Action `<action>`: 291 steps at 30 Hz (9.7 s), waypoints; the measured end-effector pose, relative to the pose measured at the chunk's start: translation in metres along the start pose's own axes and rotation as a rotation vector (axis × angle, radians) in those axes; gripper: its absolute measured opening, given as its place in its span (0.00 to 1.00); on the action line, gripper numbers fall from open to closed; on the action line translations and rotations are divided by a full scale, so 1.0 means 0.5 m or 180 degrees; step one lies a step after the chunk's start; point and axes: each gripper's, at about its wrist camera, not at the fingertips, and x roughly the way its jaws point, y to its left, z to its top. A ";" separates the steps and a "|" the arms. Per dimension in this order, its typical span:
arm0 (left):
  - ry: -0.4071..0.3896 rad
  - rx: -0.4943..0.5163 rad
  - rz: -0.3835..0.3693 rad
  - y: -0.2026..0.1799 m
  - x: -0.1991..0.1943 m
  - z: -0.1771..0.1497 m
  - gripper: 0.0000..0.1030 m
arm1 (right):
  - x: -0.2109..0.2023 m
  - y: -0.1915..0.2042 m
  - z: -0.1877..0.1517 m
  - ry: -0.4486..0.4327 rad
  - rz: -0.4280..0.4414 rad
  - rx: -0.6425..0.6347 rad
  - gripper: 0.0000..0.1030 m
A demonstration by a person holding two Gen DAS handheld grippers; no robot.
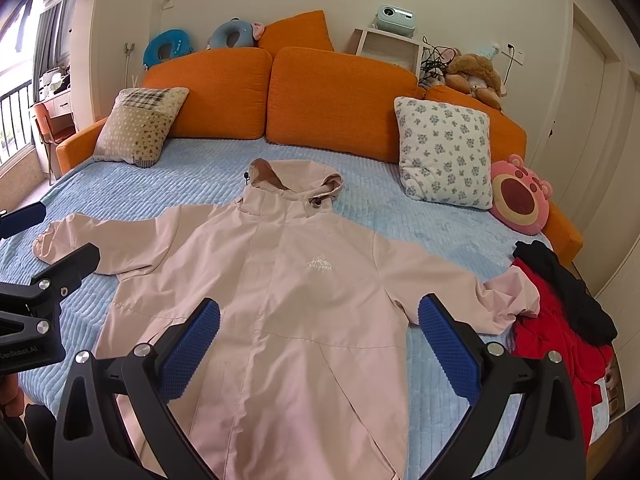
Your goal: Fold large clothes
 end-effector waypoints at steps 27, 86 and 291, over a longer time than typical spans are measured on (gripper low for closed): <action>-0.0006 0.0019 -0.0024 -0.018 -0.019 0.024 0.98 | -0.006 -0.002 -0.010 0.0029 -0.0058 -0.0007 0.96; 0.0155 0.0161 -0.0168 -0.099 0.101 0.006 0.98 | 0.031 -0.067 -0.023 -0.0067 -0.0041 0.0115 0.96; 0.1077 -0.0199 0.1526 0.102 0.584 -0.152 0.77 | 0.706 -0.080 -0.056 0.0725 -0.0552 -0.0278 0.70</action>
